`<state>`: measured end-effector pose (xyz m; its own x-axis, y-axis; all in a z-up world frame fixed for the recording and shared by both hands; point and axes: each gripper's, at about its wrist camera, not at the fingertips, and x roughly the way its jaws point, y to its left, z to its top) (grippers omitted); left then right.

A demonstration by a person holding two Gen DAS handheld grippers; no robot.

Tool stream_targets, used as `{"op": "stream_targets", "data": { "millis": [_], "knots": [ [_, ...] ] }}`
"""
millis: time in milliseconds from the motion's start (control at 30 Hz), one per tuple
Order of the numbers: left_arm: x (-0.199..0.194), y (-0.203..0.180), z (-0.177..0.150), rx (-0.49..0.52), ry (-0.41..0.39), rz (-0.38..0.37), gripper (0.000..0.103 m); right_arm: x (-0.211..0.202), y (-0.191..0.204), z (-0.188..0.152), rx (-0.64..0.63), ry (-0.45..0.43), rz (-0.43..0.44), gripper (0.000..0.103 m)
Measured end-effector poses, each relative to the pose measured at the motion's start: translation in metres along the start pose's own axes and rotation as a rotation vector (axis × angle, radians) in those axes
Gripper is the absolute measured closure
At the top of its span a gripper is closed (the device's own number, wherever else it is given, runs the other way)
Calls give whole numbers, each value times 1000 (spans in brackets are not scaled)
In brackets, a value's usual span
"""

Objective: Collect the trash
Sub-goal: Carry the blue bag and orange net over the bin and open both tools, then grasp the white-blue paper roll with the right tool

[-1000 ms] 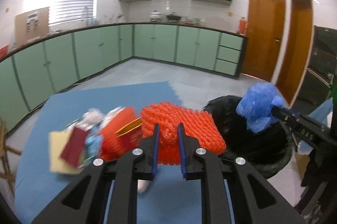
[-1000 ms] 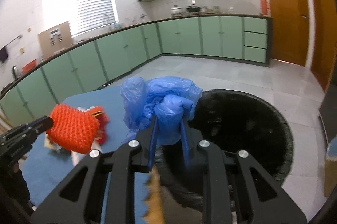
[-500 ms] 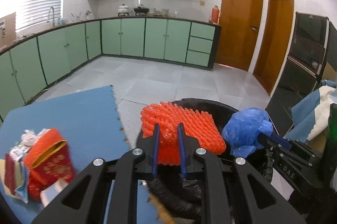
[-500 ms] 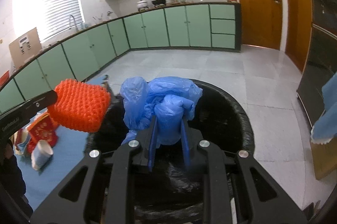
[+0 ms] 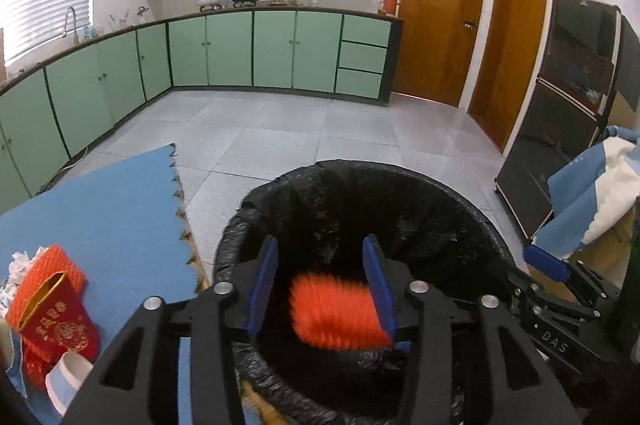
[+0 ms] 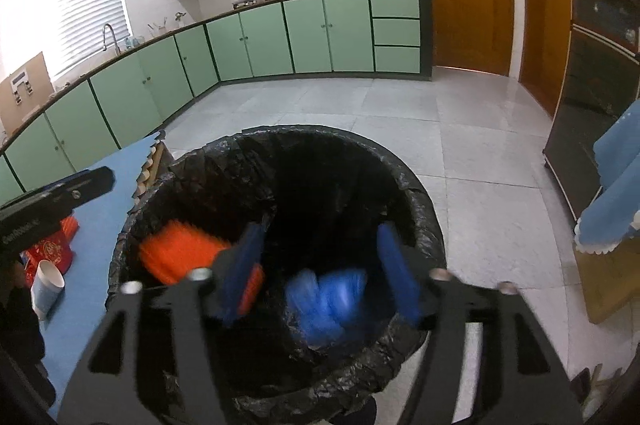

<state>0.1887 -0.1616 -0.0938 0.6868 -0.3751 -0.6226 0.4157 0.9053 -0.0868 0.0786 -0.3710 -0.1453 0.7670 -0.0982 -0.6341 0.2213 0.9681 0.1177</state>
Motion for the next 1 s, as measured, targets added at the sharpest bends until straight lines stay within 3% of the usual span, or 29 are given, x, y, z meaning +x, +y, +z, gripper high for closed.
{"op": "stream_targets", "data": {
  "millis": [33,167,267,633,800,1000],
  "knots": [
    [-6,6,0,-11,-9,8,52,-3,2,0,6,-6,-9,16],
    [-38,39,-3,-33,-62,70,35,-17,17,0,12,-35,24,11],
    [-67,72,-13,-62,-90,132,30,-28,44,0,-5,-49,95,10],
    [-149,202,-90,-178,-74,452,27,-30,195,-23,-200,3,395,9],
    [-168,239,-120,-247,-43,525,27,-23,261,-50,-314,58,473,9],
    [-174,264,-145,-292,-11,563,27,-12,303,-79,-423,115,504,9]
  ]
}}
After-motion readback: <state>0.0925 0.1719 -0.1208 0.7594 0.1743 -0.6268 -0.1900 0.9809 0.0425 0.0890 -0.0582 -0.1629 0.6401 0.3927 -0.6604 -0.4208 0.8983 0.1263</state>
